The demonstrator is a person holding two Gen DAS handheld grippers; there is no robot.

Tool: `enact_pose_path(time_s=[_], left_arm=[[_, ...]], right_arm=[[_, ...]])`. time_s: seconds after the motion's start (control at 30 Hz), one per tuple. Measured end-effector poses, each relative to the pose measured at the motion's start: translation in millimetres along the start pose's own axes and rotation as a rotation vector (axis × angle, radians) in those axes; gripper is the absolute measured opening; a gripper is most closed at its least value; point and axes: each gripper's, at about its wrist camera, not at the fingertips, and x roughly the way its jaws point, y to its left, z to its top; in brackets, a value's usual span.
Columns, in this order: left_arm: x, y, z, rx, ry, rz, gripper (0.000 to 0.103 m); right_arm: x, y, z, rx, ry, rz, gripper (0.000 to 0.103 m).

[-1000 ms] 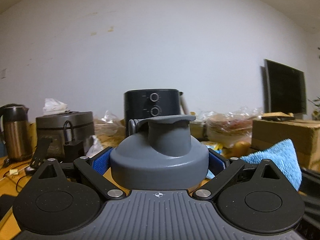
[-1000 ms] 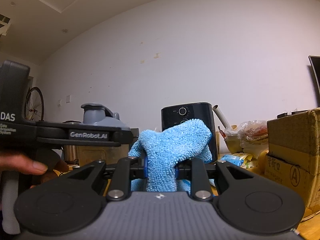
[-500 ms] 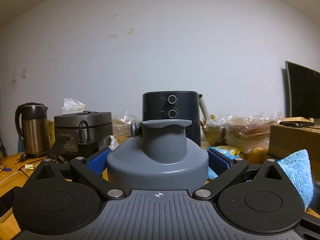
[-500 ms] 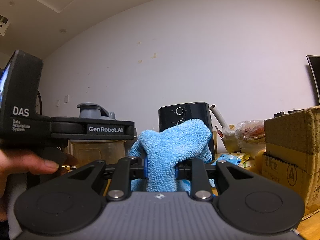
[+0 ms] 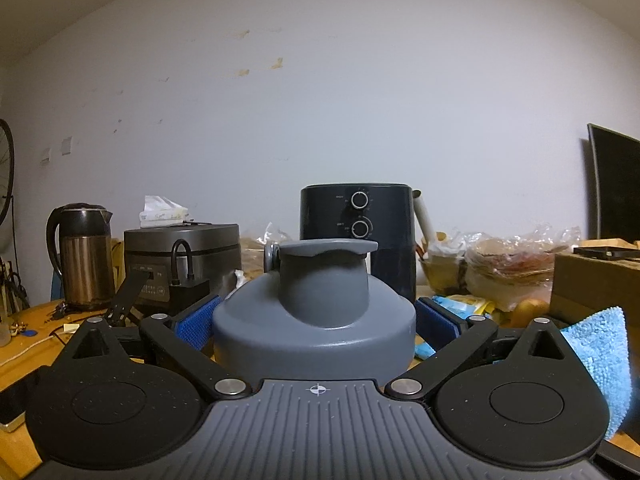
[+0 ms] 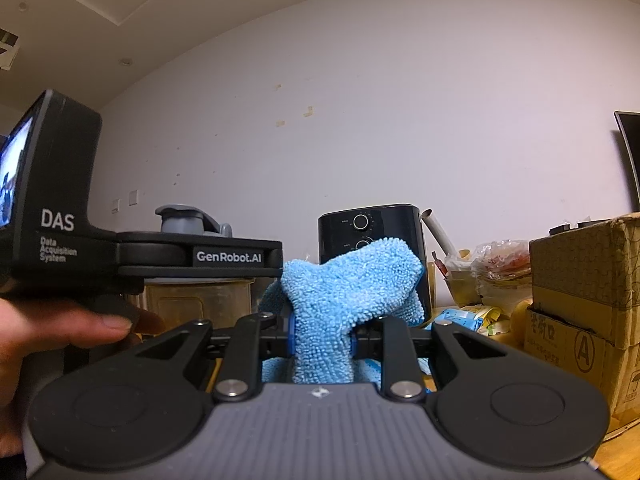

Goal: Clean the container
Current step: 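Turn the shaker bottle upright with the left gripper, lowering it toward the table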

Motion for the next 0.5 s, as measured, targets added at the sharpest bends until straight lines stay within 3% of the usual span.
enact_pose_path(time_s=[0.23,0.33,0.37,0.5], left_arm=[[-1.3,-0.1,0.3,-0.008,-0.024,0.041,0.103],[-1.1,0.9,0.7,-0.01,-0.019,0.032,0.102],[-1.4,1.5,0.4,-0.01,-0.023,0.022,0.095],[-2.4,4.2,-0.8,-0.006,-0.03,-0.008,0.095]], right_arm=[[0.5,-0.1,0.2,-0.001,0.002,0.004,0.021],[0.1,-0.1,0.0,-0.001,0.002,0.002,0.021],[0.0,-0.3,0.0,0.0,0.002,0.002,0.022],[0.0,-0.7,-0.1,0.001,0.003,0.0,0.022]])
